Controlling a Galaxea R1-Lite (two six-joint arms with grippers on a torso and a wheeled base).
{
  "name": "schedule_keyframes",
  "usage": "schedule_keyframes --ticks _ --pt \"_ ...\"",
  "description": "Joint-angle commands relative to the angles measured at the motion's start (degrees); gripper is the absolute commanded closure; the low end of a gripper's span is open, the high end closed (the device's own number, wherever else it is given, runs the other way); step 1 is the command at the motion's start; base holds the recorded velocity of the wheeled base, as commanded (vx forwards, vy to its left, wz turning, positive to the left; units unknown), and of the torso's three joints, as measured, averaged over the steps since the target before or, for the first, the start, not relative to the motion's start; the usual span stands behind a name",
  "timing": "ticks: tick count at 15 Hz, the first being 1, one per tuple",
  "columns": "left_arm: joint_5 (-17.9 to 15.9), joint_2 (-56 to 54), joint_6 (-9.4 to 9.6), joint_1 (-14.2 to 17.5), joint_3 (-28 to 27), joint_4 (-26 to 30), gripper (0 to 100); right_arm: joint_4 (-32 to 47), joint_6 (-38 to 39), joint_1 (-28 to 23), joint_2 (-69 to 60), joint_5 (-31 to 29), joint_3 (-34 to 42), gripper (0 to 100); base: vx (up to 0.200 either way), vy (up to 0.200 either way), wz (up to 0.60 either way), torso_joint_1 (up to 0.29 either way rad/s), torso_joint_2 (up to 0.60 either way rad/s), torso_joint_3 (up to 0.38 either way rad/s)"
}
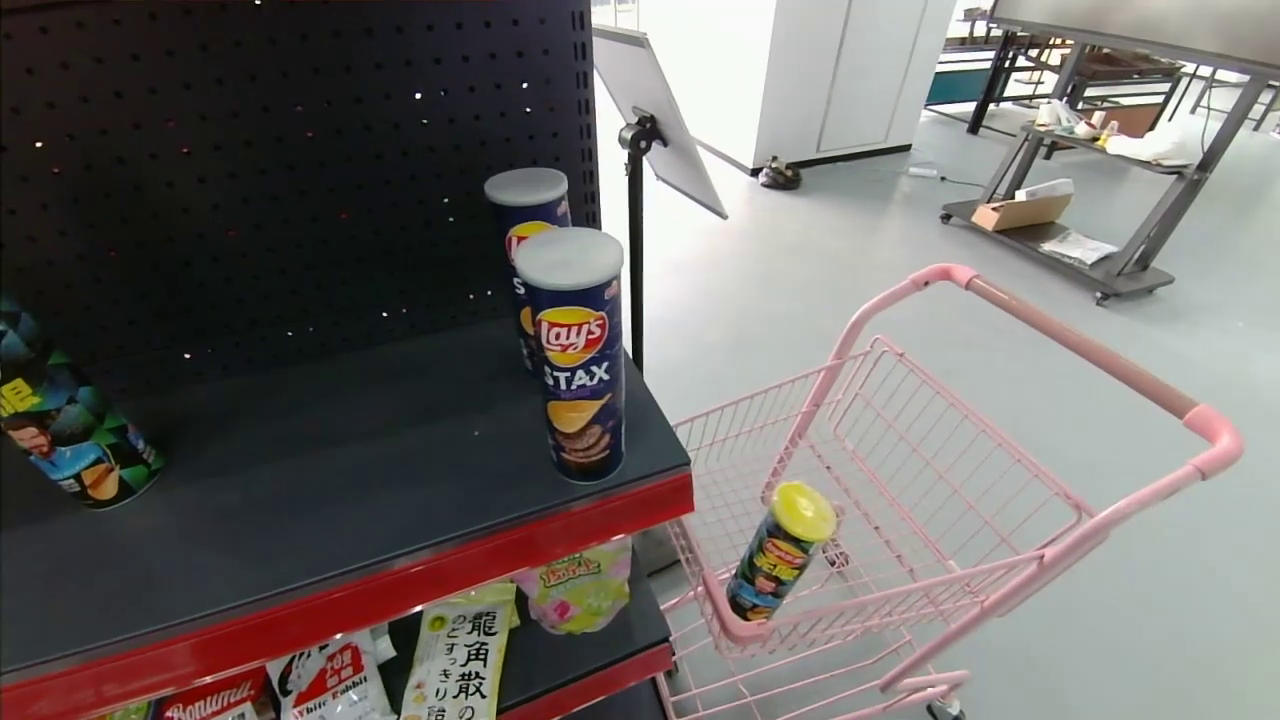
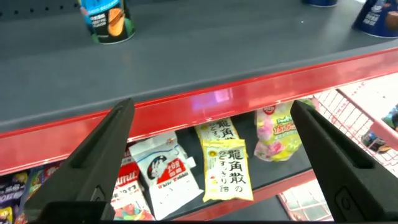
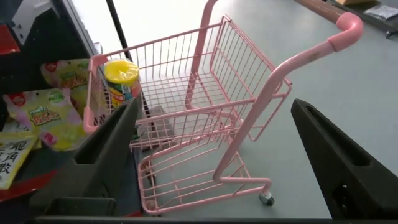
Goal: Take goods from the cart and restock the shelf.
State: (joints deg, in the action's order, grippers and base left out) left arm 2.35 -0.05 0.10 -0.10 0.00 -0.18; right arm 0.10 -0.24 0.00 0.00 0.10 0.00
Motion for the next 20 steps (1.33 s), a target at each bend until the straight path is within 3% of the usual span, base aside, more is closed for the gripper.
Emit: schedule_keyframes --ticks 1,10,20 --pt "0.02 0.05 -0.01 0.01 0.00 0.01 0 -0.01 -0.02 0.00 0.09 -0.01 0.00 0 0.000 0.000 0.00 0.000 0.00 0.000" --pt "0.02 0.05 -0.01 0.01 0.00 0.01 0 -0.01 -0.02 0.00 0.09 -0.10 0.00 0 0.000 0.000 0.00 -0.134 0.36 0.223" --pt "0.02 0.05 -0.01 0.01 0.00 0.01 0 -0.01 -0.02 0.00 0.09 -0.10 0.00 0 0.000 0.000 0.00 -0.162 0.52 0.363"
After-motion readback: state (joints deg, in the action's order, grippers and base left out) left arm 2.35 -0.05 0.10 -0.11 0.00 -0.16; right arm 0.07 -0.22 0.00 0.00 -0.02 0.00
